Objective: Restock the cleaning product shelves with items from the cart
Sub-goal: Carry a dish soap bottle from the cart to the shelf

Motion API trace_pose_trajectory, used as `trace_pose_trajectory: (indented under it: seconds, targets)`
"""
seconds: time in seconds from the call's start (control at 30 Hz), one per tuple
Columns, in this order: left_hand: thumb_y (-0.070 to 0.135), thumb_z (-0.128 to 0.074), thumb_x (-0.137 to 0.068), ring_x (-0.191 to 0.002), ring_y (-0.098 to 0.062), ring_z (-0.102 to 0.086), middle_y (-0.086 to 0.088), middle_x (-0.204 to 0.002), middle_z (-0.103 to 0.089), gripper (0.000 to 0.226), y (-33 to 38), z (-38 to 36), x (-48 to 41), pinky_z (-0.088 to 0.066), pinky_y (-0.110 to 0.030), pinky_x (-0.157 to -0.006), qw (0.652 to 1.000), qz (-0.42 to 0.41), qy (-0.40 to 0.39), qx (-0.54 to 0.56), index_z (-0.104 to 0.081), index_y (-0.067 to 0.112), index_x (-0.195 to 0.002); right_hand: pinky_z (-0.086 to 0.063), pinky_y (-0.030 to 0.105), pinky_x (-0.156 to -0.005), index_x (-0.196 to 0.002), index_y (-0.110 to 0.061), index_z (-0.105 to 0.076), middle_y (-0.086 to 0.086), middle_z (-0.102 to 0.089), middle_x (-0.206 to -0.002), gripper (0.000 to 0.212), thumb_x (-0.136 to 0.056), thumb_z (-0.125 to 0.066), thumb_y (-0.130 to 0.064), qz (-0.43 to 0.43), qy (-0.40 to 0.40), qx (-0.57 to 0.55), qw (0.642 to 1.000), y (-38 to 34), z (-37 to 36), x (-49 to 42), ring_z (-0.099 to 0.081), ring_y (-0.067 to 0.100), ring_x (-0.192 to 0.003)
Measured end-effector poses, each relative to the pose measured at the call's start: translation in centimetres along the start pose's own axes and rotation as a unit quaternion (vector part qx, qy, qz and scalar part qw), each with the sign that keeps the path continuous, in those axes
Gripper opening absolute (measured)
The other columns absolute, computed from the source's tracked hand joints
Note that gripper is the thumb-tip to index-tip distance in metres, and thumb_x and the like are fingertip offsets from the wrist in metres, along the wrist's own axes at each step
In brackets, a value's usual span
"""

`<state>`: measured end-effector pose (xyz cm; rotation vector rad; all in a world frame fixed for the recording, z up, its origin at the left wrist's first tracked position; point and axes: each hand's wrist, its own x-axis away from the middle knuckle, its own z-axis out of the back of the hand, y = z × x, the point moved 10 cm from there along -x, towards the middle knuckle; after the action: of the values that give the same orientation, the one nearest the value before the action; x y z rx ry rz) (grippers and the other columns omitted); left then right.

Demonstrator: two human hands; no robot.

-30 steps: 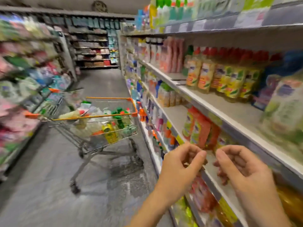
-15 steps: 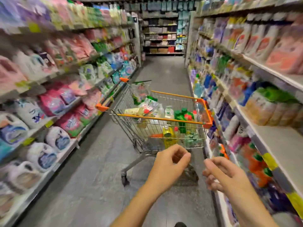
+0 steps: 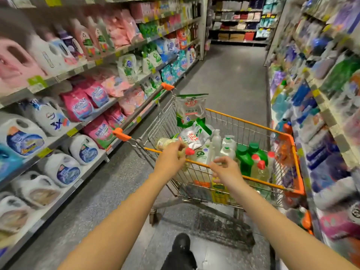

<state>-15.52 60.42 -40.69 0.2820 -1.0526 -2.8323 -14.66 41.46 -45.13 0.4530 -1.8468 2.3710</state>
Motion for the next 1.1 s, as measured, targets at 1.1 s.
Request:
trace_pose_trajectory:
  seconds: [1.1]
  targets:
    - [0.043, -0.084, -0.066, -0.093, -0.012, -0.067, 0.008, -0.100, -0.070, 0.061, -14.5, -2.5, -19.2, -0.055, -0.036, -0.083, 0.971, 0.121, -0.016, 0.208, -0.058, 0.024, -0.117, -0.053, 0.034, -0.080, -0.128, -0.023, -0.050, 0.003, -0.058, -0.113, 0.048, -0.087, -0.065, -0.042, 0.058, -0.139, -0.008, 0.989, -8.8, -12.1, -21.3, -0.059, 0.015, -0.097]
